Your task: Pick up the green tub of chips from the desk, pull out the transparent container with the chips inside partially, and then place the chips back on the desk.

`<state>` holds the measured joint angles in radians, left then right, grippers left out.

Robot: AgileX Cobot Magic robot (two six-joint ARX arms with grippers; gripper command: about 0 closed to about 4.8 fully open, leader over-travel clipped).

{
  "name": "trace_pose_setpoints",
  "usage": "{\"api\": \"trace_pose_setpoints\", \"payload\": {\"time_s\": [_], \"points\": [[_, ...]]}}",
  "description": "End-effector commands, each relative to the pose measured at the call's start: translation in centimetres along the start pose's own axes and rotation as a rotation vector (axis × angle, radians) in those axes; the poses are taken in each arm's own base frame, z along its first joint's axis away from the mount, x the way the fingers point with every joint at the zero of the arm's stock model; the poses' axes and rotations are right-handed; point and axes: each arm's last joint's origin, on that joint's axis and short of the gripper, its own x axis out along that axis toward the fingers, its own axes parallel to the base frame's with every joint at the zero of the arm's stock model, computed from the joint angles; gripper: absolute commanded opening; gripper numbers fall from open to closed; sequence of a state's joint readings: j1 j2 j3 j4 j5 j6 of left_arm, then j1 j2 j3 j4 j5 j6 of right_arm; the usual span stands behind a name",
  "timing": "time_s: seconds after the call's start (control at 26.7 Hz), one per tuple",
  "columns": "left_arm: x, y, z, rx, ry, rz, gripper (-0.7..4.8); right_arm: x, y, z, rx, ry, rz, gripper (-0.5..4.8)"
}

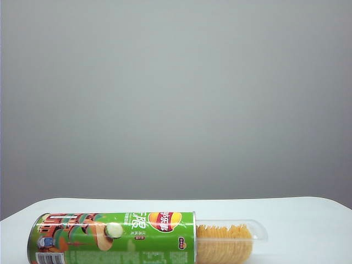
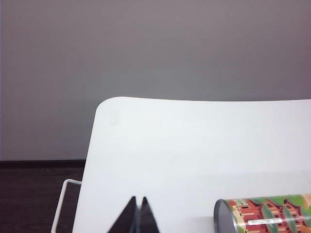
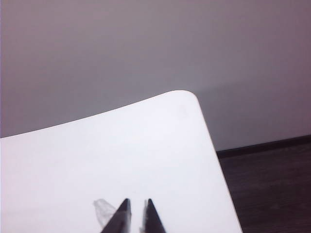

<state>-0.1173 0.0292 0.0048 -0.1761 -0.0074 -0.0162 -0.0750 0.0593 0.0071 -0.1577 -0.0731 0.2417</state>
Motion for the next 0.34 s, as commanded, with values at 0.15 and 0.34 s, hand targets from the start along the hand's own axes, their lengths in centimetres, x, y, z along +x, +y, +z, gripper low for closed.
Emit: {"api": "trace_pose_setpoints", "payload": {"time_s": [0.15, 0.34], "points": [[-0.01, -0.01, -0.06, 0.001, 0.01, -0.006, -0.05, 0.06, -0.02, -0.12, 0.001, -0.002, 0.002, 0.42], [-0.02, -0.01, -0.05, 0.001, 0.008, -0.005, -0.05, -0.31, 0.07, 0.17, -0.003, -0.052, 0.01, 0.42]]}}
